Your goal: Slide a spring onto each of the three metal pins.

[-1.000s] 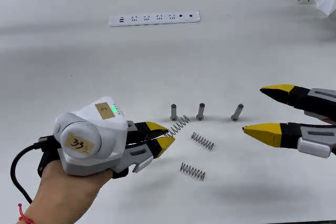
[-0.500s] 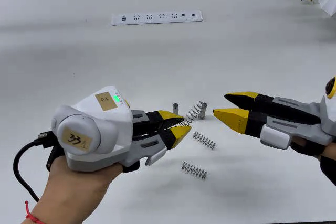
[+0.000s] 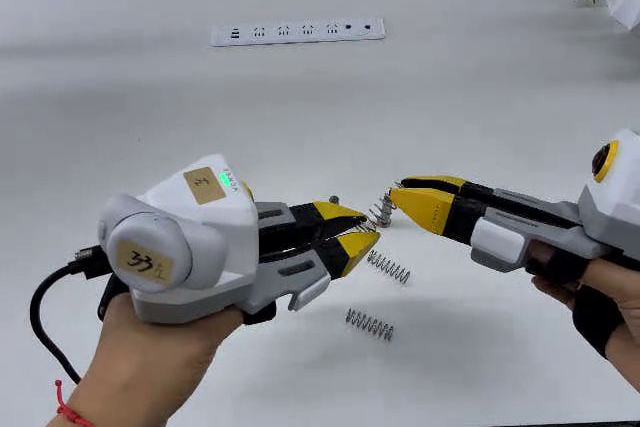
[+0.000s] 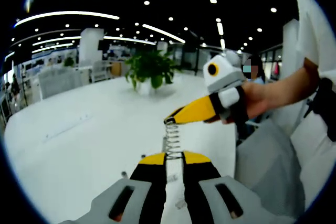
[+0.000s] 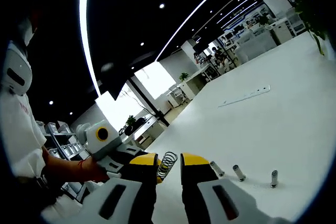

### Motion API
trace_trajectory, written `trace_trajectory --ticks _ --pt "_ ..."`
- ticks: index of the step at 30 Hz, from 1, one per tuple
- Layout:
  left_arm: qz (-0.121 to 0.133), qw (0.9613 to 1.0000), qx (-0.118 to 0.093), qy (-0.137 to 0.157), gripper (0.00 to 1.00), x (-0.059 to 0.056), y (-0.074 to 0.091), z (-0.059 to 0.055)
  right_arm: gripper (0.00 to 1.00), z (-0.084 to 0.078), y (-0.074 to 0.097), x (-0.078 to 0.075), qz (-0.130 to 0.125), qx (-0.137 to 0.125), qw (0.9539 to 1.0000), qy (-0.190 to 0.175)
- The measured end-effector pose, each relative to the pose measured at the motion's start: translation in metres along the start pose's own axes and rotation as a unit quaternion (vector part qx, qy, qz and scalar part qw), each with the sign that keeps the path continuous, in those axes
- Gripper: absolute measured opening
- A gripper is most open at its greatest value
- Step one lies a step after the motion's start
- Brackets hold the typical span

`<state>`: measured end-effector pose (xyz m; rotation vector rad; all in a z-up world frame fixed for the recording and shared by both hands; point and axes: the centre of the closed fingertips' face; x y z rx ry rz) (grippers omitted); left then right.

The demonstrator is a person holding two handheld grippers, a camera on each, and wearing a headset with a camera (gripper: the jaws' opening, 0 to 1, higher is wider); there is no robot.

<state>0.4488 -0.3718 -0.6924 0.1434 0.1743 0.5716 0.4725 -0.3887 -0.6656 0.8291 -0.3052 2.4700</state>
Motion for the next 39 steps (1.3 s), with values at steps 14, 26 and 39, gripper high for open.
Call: trace_trajectory --ticks 14,26,39 --pt "-0.008 0.9999 -0.004 0.005 0.10 -0.004 -0.003 0.003 0.13 0.003 0.002 0.004 0.001 -0.006 0.9999 -0.009" --pt "-0.018 0.9998 -0.005 0.010 0.10 -0.008 -0.004 0.002 0.13 0.004 0.002 0.010 0.015 0.014 0.9996 0.021" --pt "-0.029 0.9994 -0.006 0.016 0.10 -0.013 -0.005 0.002 0.12 0.003 0.002 0.018 0.051 0.072 0.9915 0.096"
Point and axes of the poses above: the centre of the closed fingertips' face, and the gripper's own axes: y roughly backward along the fingers, x roughly to its left, z roughly out of its top, and after that the axes turned 11 degrees about -x, right-handed
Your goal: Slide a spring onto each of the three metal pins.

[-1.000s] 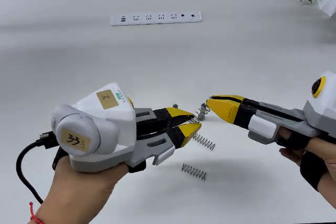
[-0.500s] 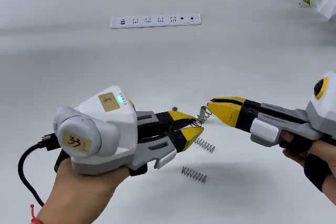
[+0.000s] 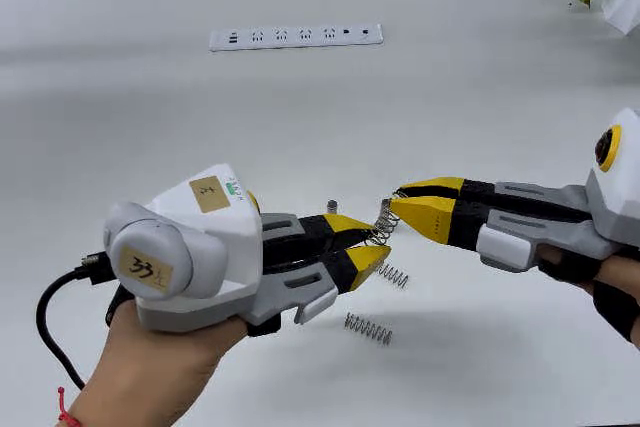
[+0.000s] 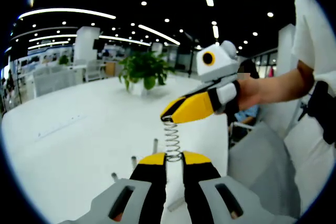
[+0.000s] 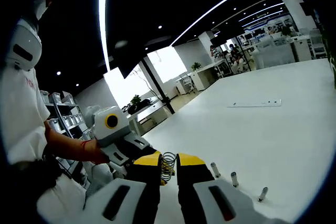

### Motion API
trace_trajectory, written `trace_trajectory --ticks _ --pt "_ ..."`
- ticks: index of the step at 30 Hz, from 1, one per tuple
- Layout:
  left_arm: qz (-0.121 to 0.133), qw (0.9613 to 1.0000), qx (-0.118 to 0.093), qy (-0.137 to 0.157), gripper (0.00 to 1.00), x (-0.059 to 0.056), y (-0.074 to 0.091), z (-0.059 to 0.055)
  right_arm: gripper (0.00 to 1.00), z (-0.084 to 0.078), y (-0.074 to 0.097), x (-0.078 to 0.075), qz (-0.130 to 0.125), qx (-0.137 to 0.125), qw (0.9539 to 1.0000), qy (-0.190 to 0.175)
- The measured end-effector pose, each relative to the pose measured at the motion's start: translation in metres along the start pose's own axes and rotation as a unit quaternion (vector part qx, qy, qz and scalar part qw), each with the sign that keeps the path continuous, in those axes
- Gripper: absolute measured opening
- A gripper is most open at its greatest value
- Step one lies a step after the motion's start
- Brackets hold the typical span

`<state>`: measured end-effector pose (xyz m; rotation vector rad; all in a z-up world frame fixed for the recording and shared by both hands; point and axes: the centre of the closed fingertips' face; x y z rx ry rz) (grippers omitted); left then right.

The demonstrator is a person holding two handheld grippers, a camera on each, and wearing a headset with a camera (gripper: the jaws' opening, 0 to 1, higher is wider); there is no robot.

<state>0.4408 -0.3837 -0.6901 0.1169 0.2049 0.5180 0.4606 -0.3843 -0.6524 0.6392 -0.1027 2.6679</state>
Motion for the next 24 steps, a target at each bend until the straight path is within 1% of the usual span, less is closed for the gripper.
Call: trace_trajectory --ticks 3,7,10,14,18,24 --pt "-0.001 1.0000 0.000 0.000 0.10 -0.001 0.000 0.000 0.12 0.000 -0.001 0.005 0.012 0.021 0.9993 0.030" --pt "-0.004 1.0000 0.000 0.000 0.10 -0.002 0.000 0.000 0.12 0.000 -0.003 0.011 0.022 0.040 0.9972 0.059" --pt "-0.004 1.0000 0.000 0.000 0.10 -0.002 -0.001 -0.001 0.12 -0.001 -0.005 0.015 0.030 0.055 0.9946 0.082" --pt "-0.006 1.0000 0.000 0.000 0.10 -0.002 0.000 -0.002 0.12 -0.002 -0.005 0.018 0.037 0.068 0.9916 0.103" --pt "-0.006 1.0000 -0.001 -0.001 0.10 -0.003 -0.001 -0.002 0.12 -0.004 -0.005 0.018 0.044 0.084 0.9871 0.129" --pt "-0.009 1.0000 -0.003 -0.001 0.10 -0.005 -0.001 -0.003 0.12 -0.005 -0.005 0.023 0.055 0.098 0.9818 0.153"
Point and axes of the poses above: the centre of the closed fingertips' face, and the gripper's own axes: y roughly backward along the fingers, x roughly to its left, z roughly out of its top, and after that the axes turned 11 degrees about -x, right-handed
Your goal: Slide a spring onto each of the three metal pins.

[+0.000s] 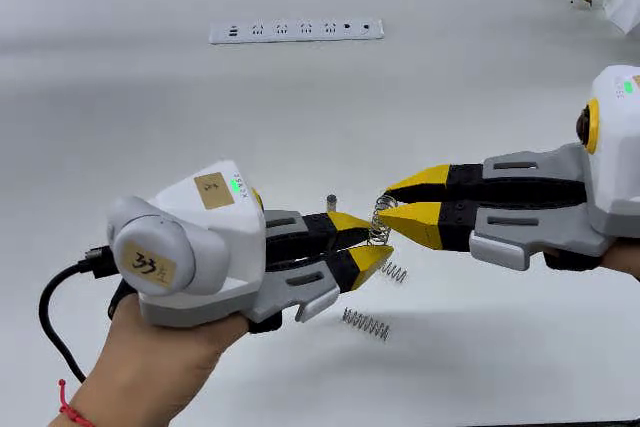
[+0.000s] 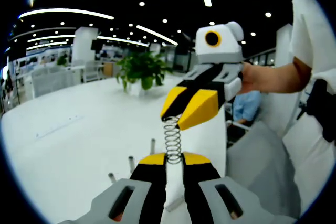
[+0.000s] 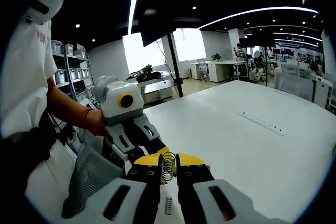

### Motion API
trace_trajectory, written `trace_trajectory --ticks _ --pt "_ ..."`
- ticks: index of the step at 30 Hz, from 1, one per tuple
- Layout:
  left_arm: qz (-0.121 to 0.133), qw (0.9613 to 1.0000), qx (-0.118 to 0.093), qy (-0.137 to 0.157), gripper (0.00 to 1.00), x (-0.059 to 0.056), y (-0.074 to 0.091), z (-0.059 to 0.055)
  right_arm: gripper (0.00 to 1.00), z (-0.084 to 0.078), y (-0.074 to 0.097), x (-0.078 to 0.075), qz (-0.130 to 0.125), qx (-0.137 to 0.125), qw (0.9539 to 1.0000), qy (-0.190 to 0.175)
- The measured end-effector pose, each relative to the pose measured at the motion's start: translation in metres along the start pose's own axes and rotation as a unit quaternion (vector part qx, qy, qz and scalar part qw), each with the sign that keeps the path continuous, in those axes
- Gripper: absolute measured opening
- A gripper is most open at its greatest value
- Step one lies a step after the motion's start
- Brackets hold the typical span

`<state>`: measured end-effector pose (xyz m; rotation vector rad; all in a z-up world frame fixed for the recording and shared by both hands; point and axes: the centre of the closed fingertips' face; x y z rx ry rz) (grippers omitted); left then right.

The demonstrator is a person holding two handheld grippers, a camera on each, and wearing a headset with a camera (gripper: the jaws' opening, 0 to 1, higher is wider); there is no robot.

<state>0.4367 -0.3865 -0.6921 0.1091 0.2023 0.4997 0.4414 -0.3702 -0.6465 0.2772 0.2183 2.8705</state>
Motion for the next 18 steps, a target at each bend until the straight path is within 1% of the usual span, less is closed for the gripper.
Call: trace_trajectory --ticks 4,12,15,18 --pt "-0.002 1.0000 -0.002 -0.003 0.10 -0.001 0.000 0.000 0.12 0.000 0.000 0.000 0.004 0.005 0.9999 0.012" --pt "-0.005 1.0000 -0.006 -0.006 0.10 -0.001 0.002 0.000 0.12 0.001 0.000 0.001 0.009 0.016 0.9997 0.018" --pt "-0.007 0.9999 -0.006 -0.005 0.10 -0.002 0.003 0.000 0.16 0.005 0.003 0.000 0.015 0.020 0.9995 0.020" --pt "-0.009 0.9999 -0.003 -0.009 0.10 -0.003 0.003 -0.001 0.19 0.010 0.007 -0.002 0.027 0.032 0.9987 0.029"
Point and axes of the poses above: the centre of the closed fingertips' face, and the gripper's own axes: y roughly backward along the fingers, x roughly to its left, z roughly out of its top, and after that the axes turned 11 degrees about -x, right-handed
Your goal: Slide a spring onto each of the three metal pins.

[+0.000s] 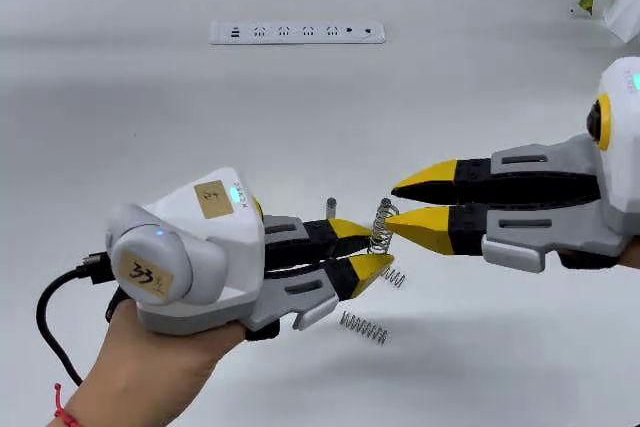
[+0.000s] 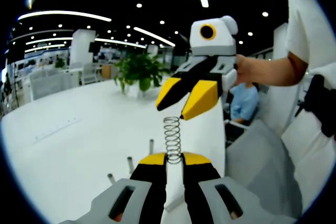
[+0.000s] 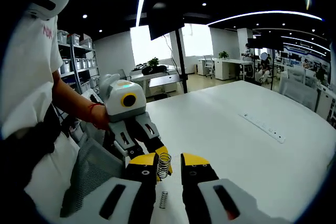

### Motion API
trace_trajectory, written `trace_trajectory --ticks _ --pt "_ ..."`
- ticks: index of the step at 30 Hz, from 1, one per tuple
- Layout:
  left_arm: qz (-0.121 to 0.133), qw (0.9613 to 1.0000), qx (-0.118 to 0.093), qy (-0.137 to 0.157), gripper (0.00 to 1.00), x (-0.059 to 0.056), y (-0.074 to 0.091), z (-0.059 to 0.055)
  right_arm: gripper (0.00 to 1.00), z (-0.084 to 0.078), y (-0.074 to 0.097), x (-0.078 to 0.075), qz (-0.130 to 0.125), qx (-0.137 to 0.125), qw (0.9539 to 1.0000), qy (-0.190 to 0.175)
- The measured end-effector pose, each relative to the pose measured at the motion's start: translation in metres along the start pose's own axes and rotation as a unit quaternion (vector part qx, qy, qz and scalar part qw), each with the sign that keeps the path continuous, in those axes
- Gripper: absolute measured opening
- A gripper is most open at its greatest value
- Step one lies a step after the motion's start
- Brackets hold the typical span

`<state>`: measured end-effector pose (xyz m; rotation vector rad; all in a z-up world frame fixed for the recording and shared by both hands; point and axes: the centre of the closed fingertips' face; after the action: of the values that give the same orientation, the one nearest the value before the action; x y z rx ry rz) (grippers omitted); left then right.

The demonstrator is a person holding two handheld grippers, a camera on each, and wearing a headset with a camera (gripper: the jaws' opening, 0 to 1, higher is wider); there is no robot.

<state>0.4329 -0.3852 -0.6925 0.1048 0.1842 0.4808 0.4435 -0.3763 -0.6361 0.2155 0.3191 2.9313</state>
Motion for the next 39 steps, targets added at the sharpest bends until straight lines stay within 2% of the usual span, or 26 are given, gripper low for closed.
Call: trace_trajectory --ticks 3,6,8,10,11,13,15,16,17,23,26,35,36,39 --pt "-0.005 0.9999 0.006 -0.006 0.10 -0.001 -0.001 -0.001 0.22 0.001 0.005 0.002 0.034 0.039 0.9984 0.024" --pt "-0.012 0.9998 0.011 -0.015 0.10 -0.003 -0.003 -0.002 0.25 -0.003 0.006 0.004 0.078 0.091 0.9912 0.056" --pt "-0.016 0.9996 0.014 -0.019 0.10 -0.004 -0.004 -0.002 0.26 -0.004 0.006 0.007 0.103 0.109 0.9872 0.055" --pt "-0.021 0.9993 0.017 -0.025 0.10 -0.006 -0.005 -0.002 0.27 -0.008 0.005 0.008 0.126 0.140 0.9789 0.079" --pt "-0.023 0.9991 0.019 -0.029 0.10 -0.007 -0.006 -0.001 0.27 -0.009 0.004 0.009 0.141 0.157 0.9730 0.093" --pt "-0.027 0.9989 0.020 -0.033 0.10 -0.008 -0.007 -0.001 0.27 -0.011 0.002 0.010 0.156 0.176 0.9663 0.104" --pt "-0.030 0.9987 0.022 -0.036 0.10 -0.009 -0.008 -0.001 0.26 -0.014 0.001 0.015 0.182 0.201 0.9559 0.112" --pt "-0.032 0.9985 0.023 -0.037 0.10 -0.010 -0.008 -0.002 0.26 -0.018 0.002 0.015 0.200 0.219 0.9475 0.119" --pt "-0.034 0.9984 0.024 -0.038 0.10 -0.010 -0.008 -0.002 0.26 -0.020 0.002 0.016 0.211 0.231 0.9414 0.127" --pt "-0.042 0.9978 0.027 -0.044 0.10 -0.015 -0.011 -0.003 0.23 -0.030 -0.003 0.025 0.250 0.281 0.9136 0.155" --pt "-0.043 0.9977 0.027 -0.044 0.10 -0.015 -0.011 -0.003 0.20 -0.038 0.002 0.024 0.272 0.309 0.8949 0.173" --pt "-0.046 0.9977 0.025 -0.044 0.10 -0.016 -0.012 -0.002 0.17 -0.047 0.002 0.023 0.291 0.343 0.8728 0.189" --pt "-0.046 0.9977 0.024 -0.044 0.10 -0.016 -0.012 -0.002 0.17 -0.048 0.002 0.023 0.292 0.345 0.8709 0.192" --pt "-0.047 0.9977 0.023 -0.043 0.10 -0.017 -0.012 -0.002 0.16 -0.048 0.002 0.022 0.295 0.348 0.8689 0.193"
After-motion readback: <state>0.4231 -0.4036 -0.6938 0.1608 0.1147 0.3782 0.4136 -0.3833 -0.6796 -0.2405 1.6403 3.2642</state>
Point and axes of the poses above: the centre of the closed fingertips' face, and the gripper's own axes: y roughly backward along the fingers, x roughly to its left, z roughly out of its top, and after that the axes turned 11 degrees about -x, right-handed
